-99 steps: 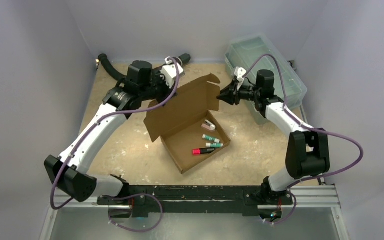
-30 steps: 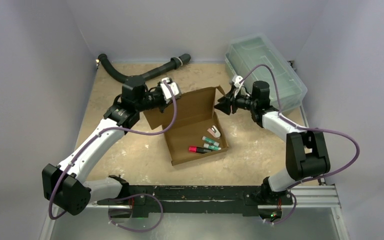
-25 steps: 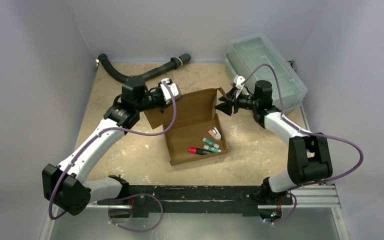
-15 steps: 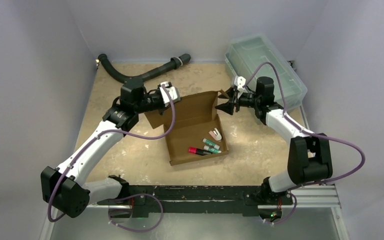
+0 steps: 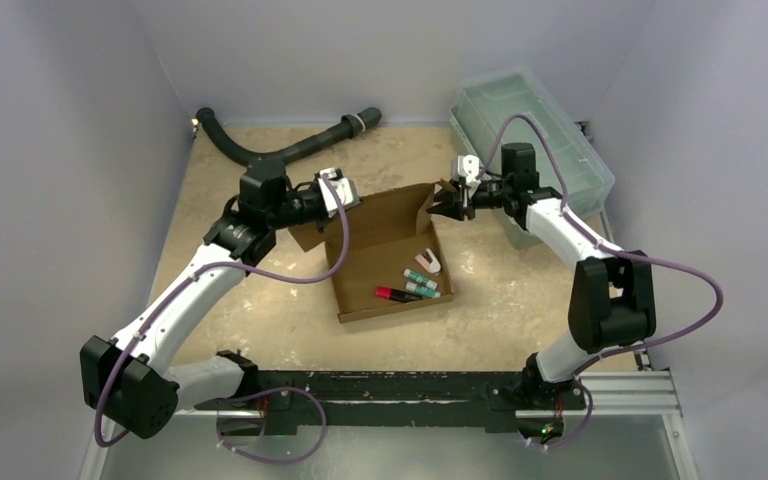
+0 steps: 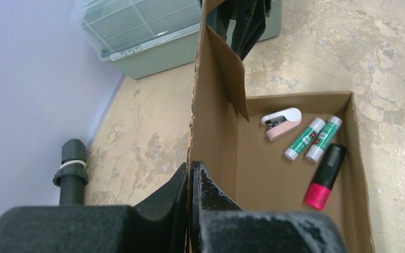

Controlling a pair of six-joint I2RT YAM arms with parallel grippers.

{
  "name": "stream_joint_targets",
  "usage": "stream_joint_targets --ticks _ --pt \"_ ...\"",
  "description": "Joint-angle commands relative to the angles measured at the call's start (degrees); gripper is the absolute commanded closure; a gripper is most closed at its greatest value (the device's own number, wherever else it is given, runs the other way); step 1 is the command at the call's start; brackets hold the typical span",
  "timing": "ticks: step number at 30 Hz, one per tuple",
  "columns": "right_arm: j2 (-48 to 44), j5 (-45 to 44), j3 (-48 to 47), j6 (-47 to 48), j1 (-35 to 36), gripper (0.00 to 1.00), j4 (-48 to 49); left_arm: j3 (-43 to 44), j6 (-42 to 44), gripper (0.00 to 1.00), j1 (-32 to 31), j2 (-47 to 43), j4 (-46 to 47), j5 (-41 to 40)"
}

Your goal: Fold the paper box

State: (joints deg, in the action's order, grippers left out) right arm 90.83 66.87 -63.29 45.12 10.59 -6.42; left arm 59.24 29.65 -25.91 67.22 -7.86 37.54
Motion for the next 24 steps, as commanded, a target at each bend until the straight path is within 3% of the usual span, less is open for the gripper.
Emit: stream_joint_targets --ticks 1,7,11,13,16,20,24 --pt "0.3 2.7 -3.2 7.9 2.3 0.77 -6.9 -0.4 0.4 1.0 -0.4 -1.0 2.8 4.6" --pt "0.2 2.9 -2.7 9.0 2.3 1.0 -7.8 -0.6 0.2 1.0 -0.4 -1.3 3.3 1.8" --pt "-0.2 1.9 -2.0 8.6 2.3 0.98 -7.5 -1.0 0.1 1.0 -0.4 -1.5 3.8 0.9" --pt "-0.6 0.1 -2.0 8.3 2.2 0.69 -8.4 -1.3 0.3 1.0 -0.4 -1.7 3.9 0.6" --pt "-2.7 -3.3 -2.7 9.3 0.1 0.42 -12.9 -1.7 1.1 1.0 -0.4 -2.2 3.5 -0.1" --pt "-7.9 -5.0 -5.1 17.6 -4.7 0.19 -25.4 -2.0 1.7 1.0 -0.4 -2.8 3.5 -0.1" --pt "-14.2 -8.1 -8.9 23.7 -6.1 0.09 -36.9 -1.9 1.5 1.0 -0.4 -2.8 3.5 0.5"
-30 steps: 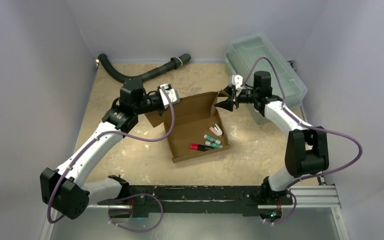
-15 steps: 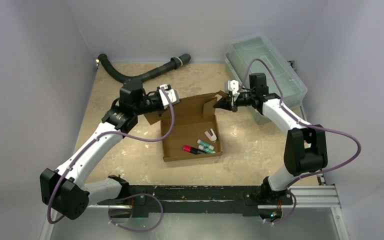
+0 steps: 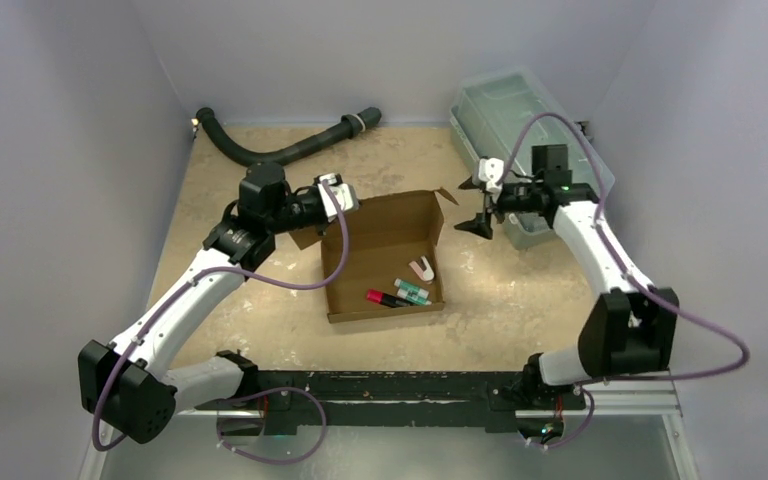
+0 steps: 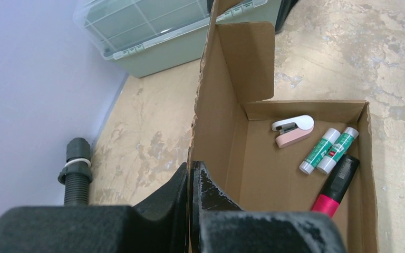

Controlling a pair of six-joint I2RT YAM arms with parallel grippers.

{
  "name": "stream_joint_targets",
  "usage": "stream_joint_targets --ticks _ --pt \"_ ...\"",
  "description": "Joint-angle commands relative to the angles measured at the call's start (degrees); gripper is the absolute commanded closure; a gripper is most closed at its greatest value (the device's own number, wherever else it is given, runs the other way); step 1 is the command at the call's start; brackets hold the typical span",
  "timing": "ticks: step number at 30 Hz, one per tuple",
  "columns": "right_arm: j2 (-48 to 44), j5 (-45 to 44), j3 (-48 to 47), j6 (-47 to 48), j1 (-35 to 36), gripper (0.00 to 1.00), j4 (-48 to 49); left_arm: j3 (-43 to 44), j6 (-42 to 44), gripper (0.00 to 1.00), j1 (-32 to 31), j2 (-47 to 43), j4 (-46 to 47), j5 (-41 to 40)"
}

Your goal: Fold the paper box

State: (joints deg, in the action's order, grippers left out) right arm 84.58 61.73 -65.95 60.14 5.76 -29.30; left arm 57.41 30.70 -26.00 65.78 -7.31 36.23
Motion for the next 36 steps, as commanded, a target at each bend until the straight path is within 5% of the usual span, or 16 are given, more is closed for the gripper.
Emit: stream_joint_targets --ticks 1,8,15,25,33,36 --pt "-9.5 -3.4 -7.5 8.7 -1.2 0.08 -16.0 -0.1 0.4 1.0 -0.3 -1.4 3.0 2.0" --pt "-12.6 0.6 -23.0 4.4 1.1 0.01 -25.5 -0.6 -0.4 1.0 -0.3 -1.5 3.8 2.9" --pt "-5.3 -16.8 -28.0 -8.9 17.5 0.07 -18.6 -0.5 -1.5 1.0 -0.3 -1.2 4.3 3.3" --pt "2.1 -30.0 -30.6 -12.5 26.0 0.51 -17.8 -0.3 -3.7 1.0 -0.3 0.3 5.9 4.6" --pt "1.2 -33.5 -29.0 -11.9 27.2 0.97 -16.4 -0.4 -6.5 1.0 -0.3 1.2 7.4 4.2" --pt "0.0 -32.9 -27.0 -11.7 27.2 1.0 -14.6 -0.4 -9.6 0.85 -0.2 1.4 9.5 2.1"
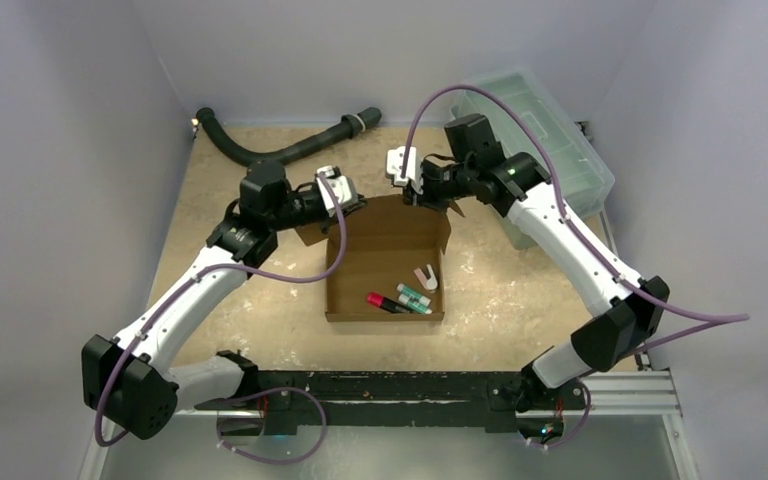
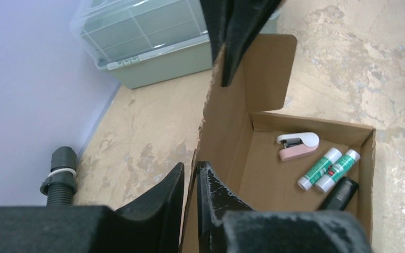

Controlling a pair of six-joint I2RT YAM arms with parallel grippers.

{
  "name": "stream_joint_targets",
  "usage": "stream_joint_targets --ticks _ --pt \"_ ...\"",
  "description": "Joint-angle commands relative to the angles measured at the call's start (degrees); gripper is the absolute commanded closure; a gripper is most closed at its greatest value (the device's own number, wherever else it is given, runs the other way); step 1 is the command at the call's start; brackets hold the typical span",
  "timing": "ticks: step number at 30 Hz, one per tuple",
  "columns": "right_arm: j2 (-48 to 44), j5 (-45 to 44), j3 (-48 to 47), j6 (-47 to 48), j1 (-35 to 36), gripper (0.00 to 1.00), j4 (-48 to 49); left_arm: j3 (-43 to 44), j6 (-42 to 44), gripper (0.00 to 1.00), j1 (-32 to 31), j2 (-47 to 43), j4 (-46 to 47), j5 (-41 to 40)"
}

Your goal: Fold the paper box

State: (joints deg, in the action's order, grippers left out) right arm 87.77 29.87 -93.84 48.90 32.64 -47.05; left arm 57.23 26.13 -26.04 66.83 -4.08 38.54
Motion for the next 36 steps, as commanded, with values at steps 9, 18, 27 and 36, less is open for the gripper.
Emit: stream_joint_targets --ticks 9,18,27,36 --pt "-8.4 1.3 9.5 -2.1 -3.5 1.0 8.6 -2.3 -31.0 0.35 3.9 -9.7 10.2 -20.4" --pt "-10.1 5.5 11.7 -3.6 -4.7 1.0 10.1 -21.2 -50.0 0.35 5.2 -35.8 0.8 -51.3" --pt "-10.7 6.4 13.5 -4.1 -4.7 1.0 11.0 -31.0 -55.6 0.43 6.6 -29.8 10.1 -55.5" --pt "-10.1 6.5 13.8 -3.8 -4.8 1.0 11.0 -34.0 -56.8 0.78 13.1 -20.7 21.9 -45.8"
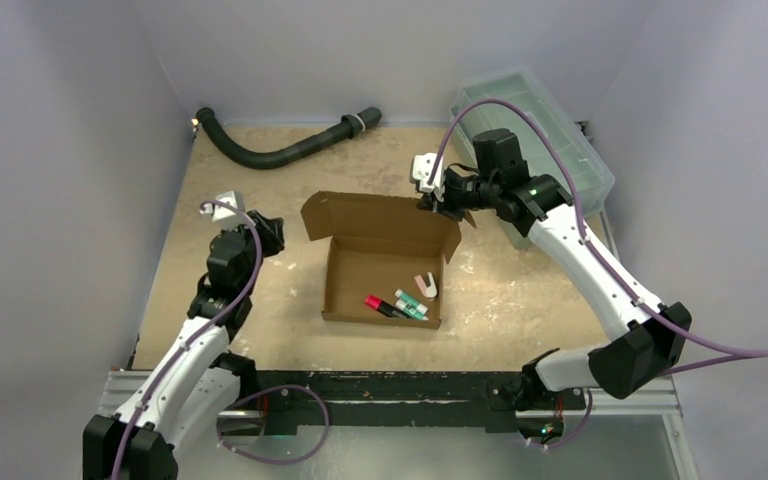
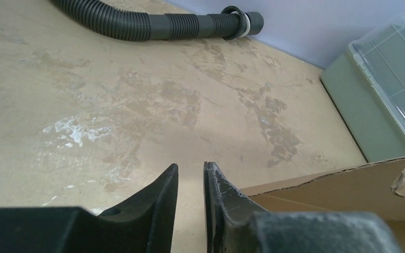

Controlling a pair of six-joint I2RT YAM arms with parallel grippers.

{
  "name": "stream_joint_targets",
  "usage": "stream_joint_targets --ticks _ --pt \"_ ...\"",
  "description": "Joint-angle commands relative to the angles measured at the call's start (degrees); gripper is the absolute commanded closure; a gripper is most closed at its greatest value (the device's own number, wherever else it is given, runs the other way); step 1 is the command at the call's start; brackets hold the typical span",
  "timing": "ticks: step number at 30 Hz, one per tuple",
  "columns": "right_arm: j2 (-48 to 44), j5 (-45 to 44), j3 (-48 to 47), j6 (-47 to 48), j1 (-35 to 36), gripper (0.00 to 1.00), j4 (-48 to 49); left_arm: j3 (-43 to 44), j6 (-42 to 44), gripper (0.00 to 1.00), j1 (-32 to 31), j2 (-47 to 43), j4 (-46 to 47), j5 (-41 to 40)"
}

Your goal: Fold the paper box

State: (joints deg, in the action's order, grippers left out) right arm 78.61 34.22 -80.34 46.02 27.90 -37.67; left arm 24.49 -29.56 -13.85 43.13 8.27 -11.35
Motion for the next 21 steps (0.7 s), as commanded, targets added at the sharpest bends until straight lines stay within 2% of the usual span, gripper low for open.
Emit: stream_joint_targets --ticks 1,4,8,13,21 --pt "-1.0 2.2 0.3 -0.9 0.0 1.0 1.8 -1.7 -0.2 0.8 0.9 4.0 11.0 4.7" --pt "-0.9 2.4 0.4 -0.9 0.0 1.0 1.7 -3.2 2.0 0.84 1.0 7.0 19.6 10.6" --pt "-0.7 2.4 0.4 -1.1 0.0 1.0 1.8 -3.5 1.6 0.91 0.9 10.3 26.0 21.8" --pt "-0.3 2.5 0.4 -1.6 0.0 1.0 1.9 -3.8 0.9 0.95 0.9 12.3 27.3 28.5" --pt "0.4 0.9 0.7 -2.9 0.0 1.0 2.3 -5.9 -3.2 0.97 0.9 11.7 28.5 33.3"
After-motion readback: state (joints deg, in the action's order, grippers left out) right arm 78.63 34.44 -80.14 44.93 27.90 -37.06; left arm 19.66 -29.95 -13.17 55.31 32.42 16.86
